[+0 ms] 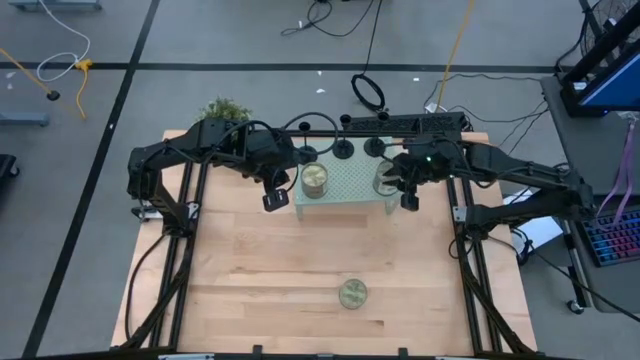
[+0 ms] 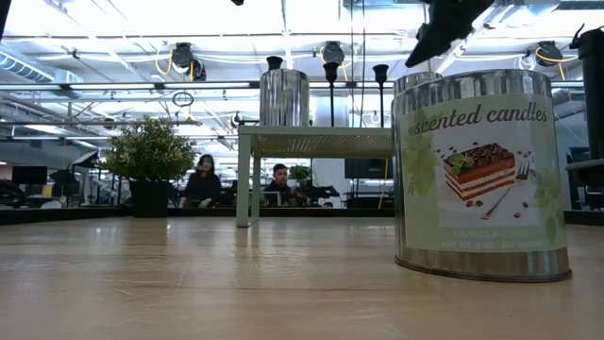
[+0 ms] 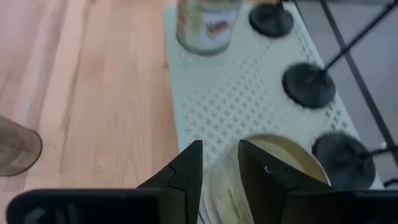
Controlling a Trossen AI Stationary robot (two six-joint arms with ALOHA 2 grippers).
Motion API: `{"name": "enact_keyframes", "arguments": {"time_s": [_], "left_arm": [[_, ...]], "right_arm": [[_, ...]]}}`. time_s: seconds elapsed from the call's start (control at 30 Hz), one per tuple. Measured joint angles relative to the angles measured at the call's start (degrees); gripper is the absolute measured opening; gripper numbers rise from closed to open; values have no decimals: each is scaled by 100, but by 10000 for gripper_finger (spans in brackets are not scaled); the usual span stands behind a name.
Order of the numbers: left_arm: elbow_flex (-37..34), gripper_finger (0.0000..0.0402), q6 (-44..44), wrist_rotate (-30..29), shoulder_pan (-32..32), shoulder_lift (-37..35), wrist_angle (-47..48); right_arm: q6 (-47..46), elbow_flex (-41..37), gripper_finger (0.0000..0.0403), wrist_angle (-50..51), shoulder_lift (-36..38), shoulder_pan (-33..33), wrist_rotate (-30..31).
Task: Pick & Place candle stick holders
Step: Align the green scented candle with the green scented candles on the shelf
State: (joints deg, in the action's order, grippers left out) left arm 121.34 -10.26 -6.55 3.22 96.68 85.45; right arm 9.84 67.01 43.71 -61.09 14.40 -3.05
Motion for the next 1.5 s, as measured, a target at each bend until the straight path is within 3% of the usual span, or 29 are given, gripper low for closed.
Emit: {"name": "enact_keyframes", "arguments": {"time_s": [0.17,0.4,0.6,0.9,1.17,1.5], "left_arm": [[0,37,-6,0,0,0,0],[0,37,-55,0,-4,0,2],[0,37,-55,4,-21,0,93],[0,37,76,2,-111,0,180],[0,37,437,-47,-101,0,66],[0,37,610,-155,-101,0,33]], "right_arm": [[95,2,94,-398,193,-408,-7],[-411,2,103,-906,49,-1596,-516],[-543,-20,103,-1366,-532,-2785,-754],[-295,-798,102,-3525,-1631,-4105,-775],[-830,-840,102,-4472,-2921,-4457,-775],[-1338,-836,102,-4114,-3259,-4443,-747]]}}
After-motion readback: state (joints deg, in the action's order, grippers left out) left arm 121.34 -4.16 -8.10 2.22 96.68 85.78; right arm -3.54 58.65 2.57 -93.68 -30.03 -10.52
